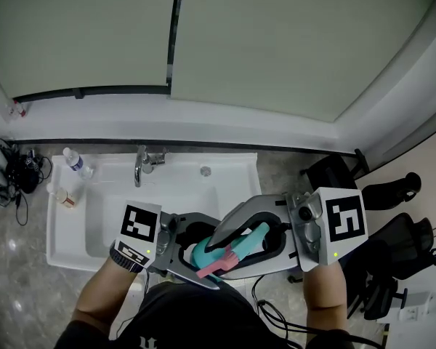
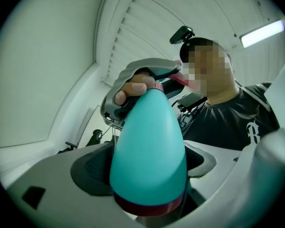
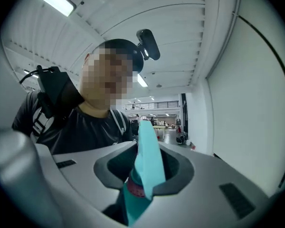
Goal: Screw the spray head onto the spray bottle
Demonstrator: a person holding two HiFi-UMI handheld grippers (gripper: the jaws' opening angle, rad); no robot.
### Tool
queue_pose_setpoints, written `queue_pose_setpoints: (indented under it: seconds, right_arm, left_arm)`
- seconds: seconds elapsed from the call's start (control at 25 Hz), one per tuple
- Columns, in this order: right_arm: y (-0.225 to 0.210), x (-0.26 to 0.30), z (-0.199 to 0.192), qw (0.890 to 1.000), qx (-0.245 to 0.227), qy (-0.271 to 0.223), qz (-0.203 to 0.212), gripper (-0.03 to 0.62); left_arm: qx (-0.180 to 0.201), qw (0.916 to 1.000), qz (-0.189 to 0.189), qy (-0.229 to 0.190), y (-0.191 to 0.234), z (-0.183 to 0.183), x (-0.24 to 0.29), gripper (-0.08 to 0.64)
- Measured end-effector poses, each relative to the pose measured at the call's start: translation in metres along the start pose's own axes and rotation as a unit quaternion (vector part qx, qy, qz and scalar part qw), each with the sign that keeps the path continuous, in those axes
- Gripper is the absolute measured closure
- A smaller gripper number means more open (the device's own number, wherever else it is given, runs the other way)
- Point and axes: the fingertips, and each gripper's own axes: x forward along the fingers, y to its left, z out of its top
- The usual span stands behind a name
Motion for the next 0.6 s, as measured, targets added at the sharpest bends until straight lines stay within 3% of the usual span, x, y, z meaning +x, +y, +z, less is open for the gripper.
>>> queue_pose_setpoints:
  seconds: [0.24, 0.4, 0.6]
  right_arm:
    - [-0.016, -0.005, -0.002, 0.997, -0.004, 0.012, -0.078, 0.491]
    - [-0.018, -0.007, -0.002, 0.995, -0.009, 0.014, -0.100, 0.491]
    - [-0.015, -0.008, -0.012, 0.993, -0.008, -0.001, -0.114, 0.491]
  left_arm:
    - [0.026, 0.9973, 0.068, 0.009, 0.015, 0.003, -0.008, 0.141]
    - [0.043, 0.9942, 0.096, 0.026, 0.019, 0.003, -0.011, 0.143]
    - [0.037, 0.9917, 0.110, 0.055, 0.018, -0.010, -0.014, 0.143]
